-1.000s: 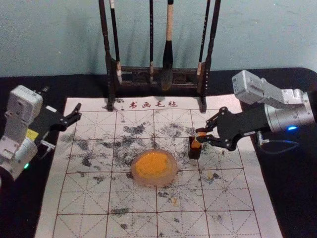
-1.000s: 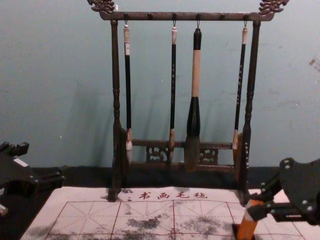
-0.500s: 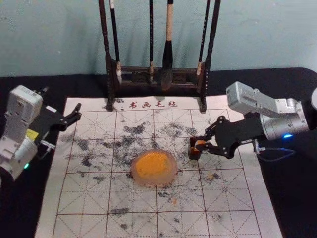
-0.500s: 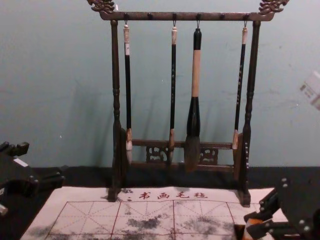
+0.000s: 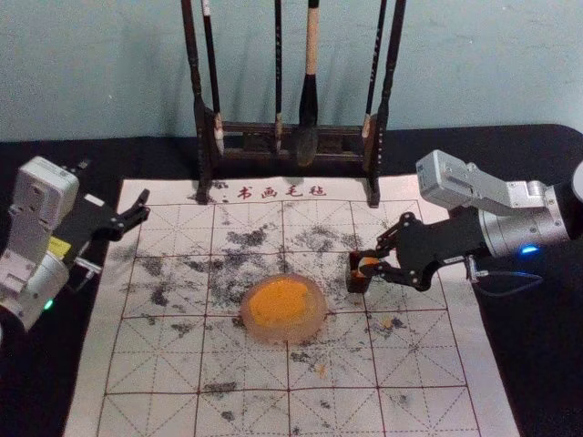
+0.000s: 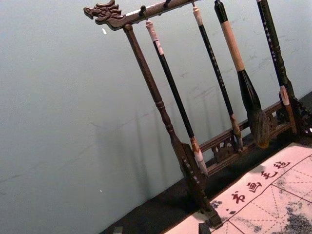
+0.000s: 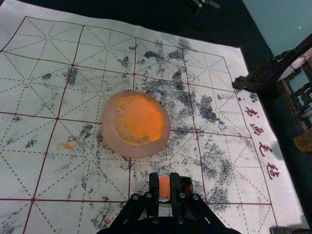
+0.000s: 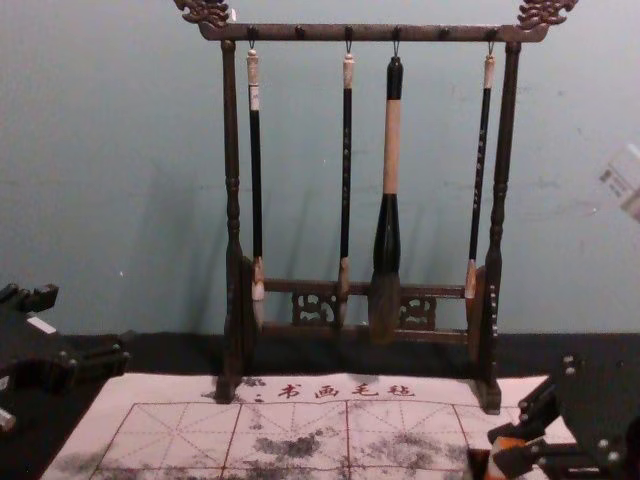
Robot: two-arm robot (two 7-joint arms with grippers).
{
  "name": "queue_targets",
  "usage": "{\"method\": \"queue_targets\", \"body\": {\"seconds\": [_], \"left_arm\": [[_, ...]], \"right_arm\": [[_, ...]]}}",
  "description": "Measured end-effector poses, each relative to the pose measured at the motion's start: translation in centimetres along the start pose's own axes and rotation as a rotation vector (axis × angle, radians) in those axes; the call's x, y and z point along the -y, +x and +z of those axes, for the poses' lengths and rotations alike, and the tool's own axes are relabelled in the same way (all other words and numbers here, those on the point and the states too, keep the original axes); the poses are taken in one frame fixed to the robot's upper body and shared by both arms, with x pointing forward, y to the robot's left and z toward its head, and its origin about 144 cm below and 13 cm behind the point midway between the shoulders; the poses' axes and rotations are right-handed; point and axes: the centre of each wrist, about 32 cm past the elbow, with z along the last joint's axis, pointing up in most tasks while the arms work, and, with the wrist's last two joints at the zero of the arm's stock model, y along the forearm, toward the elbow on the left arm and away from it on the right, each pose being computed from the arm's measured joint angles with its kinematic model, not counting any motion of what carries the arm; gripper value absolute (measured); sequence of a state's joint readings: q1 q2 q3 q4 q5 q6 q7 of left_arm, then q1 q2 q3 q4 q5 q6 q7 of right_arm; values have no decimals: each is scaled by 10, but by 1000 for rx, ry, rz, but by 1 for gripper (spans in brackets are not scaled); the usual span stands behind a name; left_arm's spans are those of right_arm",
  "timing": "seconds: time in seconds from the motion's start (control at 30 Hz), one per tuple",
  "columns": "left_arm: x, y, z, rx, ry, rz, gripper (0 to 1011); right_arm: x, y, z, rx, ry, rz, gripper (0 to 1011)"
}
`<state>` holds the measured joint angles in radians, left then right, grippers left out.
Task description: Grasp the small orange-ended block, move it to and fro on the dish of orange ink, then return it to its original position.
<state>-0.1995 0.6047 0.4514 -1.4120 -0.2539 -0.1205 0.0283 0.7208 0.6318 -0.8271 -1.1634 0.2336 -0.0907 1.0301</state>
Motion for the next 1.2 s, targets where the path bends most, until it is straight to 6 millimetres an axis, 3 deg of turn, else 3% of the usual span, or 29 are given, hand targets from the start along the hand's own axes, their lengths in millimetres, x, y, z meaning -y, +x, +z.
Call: {"method": "queue_targets", "body": {"seconds": [0.17,0.77,0.93,1.03,1.2], "left_arm": [[0,0,0,0,0,0,1001],[0,0,0,0,0,0,1001],[0,0,0,0,0,0,1001],[0,0,0,0,0,0,1001],[0,0,0,0,0,0,1001]], "right_arm": [[0,0,0,0,1,0,205],[1,0,1,0,1,1,782],[4,-4,2,-1,82,-52,939],[9,-11,4,-5,156,-117,995],[13,-32,4,-27,254,-262,1003]]}}
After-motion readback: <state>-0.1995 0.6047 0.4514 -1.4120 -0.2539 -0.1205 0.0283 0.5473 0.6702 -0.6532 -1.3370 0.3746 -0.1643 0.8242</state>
